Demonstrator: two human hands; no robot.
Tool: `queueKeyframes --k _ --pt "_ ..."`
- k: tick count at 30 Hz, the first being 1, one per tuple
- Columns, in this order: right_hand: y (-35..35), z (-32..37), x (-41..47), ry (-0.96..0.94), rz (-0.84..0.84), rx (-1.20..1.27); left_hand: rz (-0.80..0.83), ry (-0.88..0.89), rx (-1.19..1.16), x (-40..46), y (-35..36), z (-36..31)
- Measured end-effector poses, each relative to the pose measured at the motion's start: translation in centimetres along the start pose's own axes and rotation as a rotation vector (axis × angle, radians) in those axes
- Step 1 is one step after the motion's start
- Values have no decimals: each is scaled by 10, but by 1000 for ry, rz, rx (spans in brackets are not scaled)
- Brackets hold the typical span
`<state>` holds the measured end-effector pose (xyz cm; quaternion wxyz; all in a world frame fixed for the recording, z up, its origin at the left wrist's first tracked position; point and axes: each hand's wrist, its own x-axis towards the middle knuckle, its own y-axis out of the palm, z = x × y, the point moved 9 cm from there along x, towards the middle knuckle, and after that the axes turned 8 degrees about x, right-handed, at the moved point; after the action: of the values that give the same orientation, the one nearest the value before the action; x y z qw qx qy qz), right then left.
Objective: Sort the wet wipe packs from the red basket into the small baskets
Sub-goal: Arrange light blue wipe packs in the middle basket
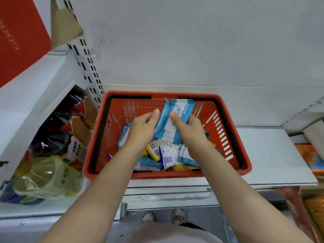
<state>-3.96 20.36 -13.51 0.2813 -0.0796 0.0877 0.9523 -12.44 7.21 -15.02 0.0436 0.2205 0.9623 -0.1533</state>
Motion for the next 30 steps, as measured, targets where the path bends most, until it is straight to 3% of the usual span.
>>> queueKeyframes --k 5,7,12,18,25,30 --pt "-16 -11 -11 70 -104 132 198 58 30 -6 17 -2" --pt "-24 -22 -19 142 -154 219 178 74 32 -9 19 0" --pt "-43 -29 -47 173 -185 286 91 -121 -151 -23 22 13" --pt "-107 8 -83 29 -277 276 111 23 -212 -50 51 -25" --pt "-245 8 -183 -133 -526 289 268 80 -218 -128 157 -56" --pt "-373 -15 -297 -165 -663 308 573 -41 -202 -218 294 -50"
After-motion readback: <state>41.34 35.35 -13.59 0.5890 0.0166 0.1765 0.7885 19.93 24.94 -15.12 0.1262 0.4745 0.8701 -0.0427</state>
